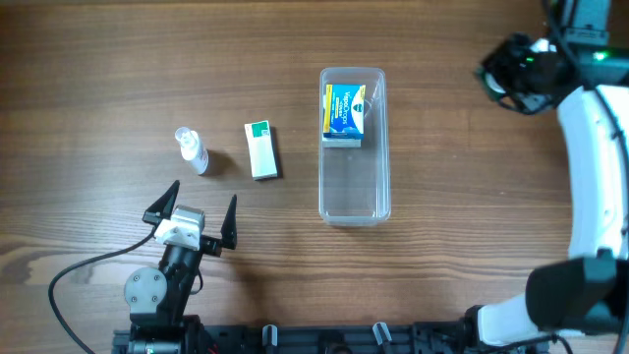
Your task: Pack container
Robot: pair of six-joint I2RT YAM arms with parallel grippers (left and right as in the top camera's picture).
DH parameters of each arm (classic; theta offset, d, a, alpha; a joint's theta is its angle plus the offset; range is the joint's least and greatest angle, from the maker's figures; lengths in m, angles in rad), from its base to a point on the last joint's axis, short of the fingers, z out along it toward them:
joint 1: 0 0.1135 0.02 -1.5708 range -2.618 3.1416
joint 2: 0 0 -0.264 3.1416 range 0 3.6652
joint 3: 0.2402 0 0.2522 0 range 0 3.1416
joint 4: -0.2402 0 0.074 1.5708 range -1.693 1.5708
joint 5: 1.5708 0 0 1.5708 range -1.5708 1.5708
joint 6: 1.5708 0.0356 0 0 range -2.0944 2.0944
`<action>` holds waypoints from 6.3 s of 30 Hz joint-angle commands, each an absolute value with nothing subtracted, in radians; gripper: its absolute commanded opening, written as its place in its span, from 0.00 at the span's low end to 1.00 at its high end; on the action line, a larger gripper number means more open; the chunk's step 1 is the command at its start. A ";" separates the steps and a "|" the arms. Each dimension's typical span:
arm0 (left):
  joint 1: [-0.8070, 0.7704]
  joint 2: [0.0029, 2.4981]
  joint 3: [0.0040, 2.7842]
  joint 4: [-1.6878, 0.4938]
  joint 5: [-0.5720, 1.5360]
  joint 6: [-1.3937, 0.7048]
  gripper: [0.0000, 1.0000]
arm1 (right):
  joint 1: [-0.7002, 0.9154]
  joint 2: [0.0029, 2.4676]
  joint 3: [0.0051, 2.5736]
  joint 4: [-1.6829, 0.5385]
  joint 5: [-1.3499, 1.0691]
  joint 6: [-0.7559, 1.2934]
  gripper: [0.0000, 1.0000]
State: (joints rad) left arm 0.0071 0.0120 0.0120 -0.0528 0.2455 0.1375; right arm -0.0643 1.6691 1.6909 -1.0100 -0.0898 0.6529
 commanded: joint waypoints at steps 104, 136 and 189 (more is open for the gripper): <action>0.013 0.007 0.006 -0.053 0.254 0.139 1.00 | 0.313 1.810 1.683 -0.875 -0.015 0.802 0.64; 0.013 0.007 0.006 -0.053 0.254 0.139 1.00 | 0.442 2.011 1.682 -0.803 -0.156 0.369 0.80; 0.013 0.014 0.006 -0.053 0.254 0.139 1.00 | 0.496 2.043 1.686 -1.106 -0.157 0.342 0.04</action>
State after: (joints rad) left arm 0.0071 0.0132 0.0120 -0.0528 0.2455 0.1375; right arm 0.4923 2.0132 1.6909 -1.1213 -0.1783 0.3355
